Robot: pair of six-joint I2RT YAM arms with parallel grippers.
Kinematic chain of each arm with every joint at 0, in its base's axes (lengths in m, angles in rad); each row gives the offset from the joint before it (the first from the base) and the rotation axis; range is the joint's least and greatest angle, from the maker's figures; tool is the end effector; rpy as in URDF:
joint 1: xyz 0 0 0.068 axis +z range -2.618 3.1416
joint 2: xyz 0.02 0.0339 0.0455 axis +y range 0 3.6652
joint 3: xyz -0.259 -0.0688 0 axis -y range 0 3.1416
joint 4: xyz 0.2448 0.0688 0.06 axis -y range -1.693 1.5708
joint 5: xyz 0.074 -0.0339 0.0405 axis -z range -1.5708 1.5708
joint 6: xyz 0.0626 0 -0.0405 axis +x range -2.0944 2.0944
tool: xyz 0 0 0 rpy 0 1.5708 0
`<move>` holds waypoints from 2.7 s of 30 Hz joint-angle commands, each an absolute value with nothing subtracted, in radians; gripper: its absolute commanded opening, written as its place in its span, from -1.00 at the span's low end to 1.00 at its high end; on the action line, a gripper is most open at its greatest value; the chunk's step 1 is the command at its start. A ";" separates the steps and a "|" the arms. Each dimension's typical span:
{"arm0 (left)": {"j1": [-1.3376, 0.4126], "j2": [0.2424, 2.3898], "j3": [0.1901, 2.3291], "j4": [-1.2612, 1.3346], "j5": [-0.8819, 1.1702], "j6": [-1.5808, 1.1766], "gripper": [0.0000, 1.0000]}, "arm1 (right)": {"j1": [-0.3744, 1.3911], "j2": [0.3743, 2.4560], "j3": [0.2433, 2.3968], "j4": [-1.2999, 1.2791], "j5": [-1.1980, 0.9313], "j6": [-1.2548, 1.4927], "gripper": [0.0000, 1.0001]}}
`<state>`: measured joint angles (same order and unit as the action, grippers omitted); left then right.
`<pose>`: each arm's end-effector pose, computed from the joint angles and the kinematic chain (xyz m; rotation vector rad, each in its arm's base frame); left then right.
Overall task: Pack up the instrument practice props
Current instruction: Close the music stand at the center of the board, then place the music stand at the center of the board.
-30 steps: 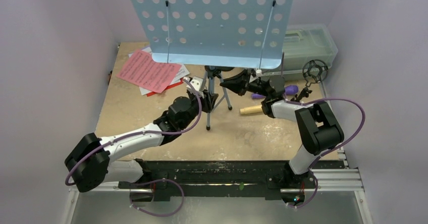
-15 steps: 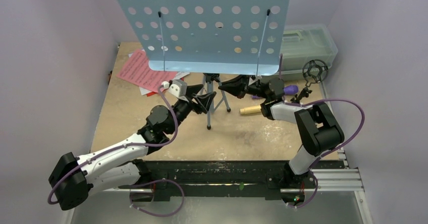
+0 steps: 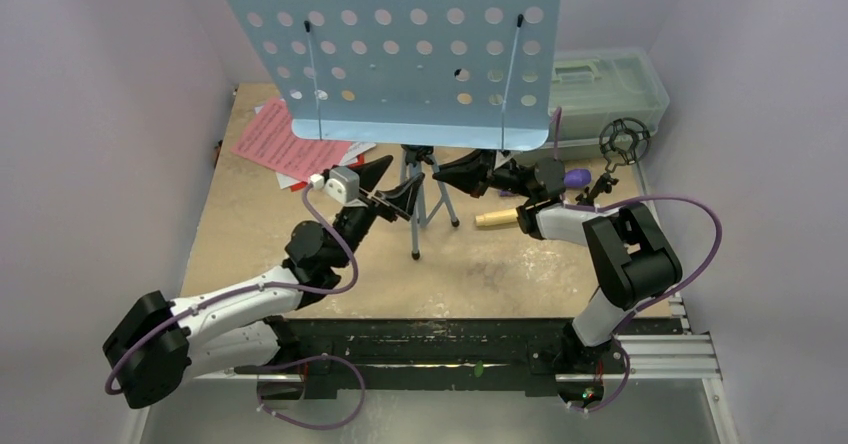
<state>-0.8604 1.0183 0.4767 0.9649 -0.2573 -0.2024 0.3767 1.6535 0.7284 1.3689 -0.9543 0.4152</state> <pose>0.1734 -0.1772 0.3144 0.1570 1.1879 -0.7902 0.2938 0.1711 0.2595 -0.8793 1.1179 1.1970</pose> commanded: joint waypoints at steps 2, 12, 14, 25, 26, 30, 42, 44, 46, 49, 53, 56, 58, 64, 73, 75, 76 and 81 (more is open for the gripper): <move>-0.861 1.115 0.527 1.196 -0.291 -0.094 0.52 | 0.376 1.594 0.759 1.586 -0.861 0.538 -1.00; -0.861 1.177 0.582 1.295 -0.348 -0.045 0.47 | 0.377 1.614 0.753 1.585 -0.863 0.536 -1.00; -0.861 1.179 0.596 1.293 -0.356 -0.037 0.46 | 0.376 1.620 0.753 1.585 -0.864 0.533 -1.00; -0.861 1.281 0.699 1.276 -0.407 -0.025 0.03 | 0.376 1.622 0.749 1.575 -0.868 0.519 -1.00; -0.861 1.289 0.706 1.277 -0.411 -0.022 -0.06 | 0.377 1.621 0.748 1.575 -0.868 0.519 -1.00; -0.861 1.309 0.725 1.267 -0.415 -0.010 -0.33 | 0.376 1.619 0.746 1.579 -0.872 0.516 -1.00; -0.857 1.243 0.854 0.999 -0.478 -0.092 -1.00 | 0.377 1.540 0.777 1.525 -1.001 0.559 -0.22; -0.851 1.232 0.893 0.923 -0.498 -0.131 -1.00 | 0.376 1.506 0.788 1.485 -1.025 0.578 0.11; -0.832 1.218 0.914 0.874 -0.512 -0.180 -1.00 | 0.375 1.465 0.796 1.449 -1.057 0.581 0.33; -0.782 1.197 0.938 0.796 -0.513 -0.278 -1.00 | 0.370 1.392 0.809 1.342 -1.102 0.549 0.49; -0.726 1.181 0.978 0.708 -0.495 -0.371 -1.00 | 0.345 1.312 0.815 1.123 -1.136 0.414 0.52; -0.712 1.180 1.023 0.650 -0.484 -0.399 -1.00 | 0.310 1.262 0.790 1.008 -1.127 0.317 0.53; -0.705 1.180 1.060 0.601 -0.489 -0.426 -1.00 | 0.282 1.239 0.766 0.986 -1.124 0.297 0.55; -0.662 1.194 1.165 0.440 -0.511 -0.525 -1.00 | 0.202 1.163 0.691 0.945 -1.118 0.263 0.59; -0.493 1.241 1.161 0.300 -0.395 -0.765 -1.00 | 0.091 1.093 0.621 0.940 -1.119 0.272 0.60; -0.455 1.255 1.150 0.298 -0.363 -0.815 -1.00 | 0.074 1.089 0.613 0.941 -1.121 0.276 0.59; -0.436 1.263 1.150 0.286 -0.344 -0.840 -1.00 | 0.065 1.087 0.610 0.943 -1.121 0.278 0.60; -0.348 1.317 1.168 0.231 -0.243 -0.939 -1.00 | 0.031 1.084 0.599 0.945 -1.126 0.282 0.60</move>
<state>-0.3916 1.3239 1.0824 0.0769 -0.3813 -0.8108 0.0547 1.1027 0.6128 0.9333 -1.1187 0.2844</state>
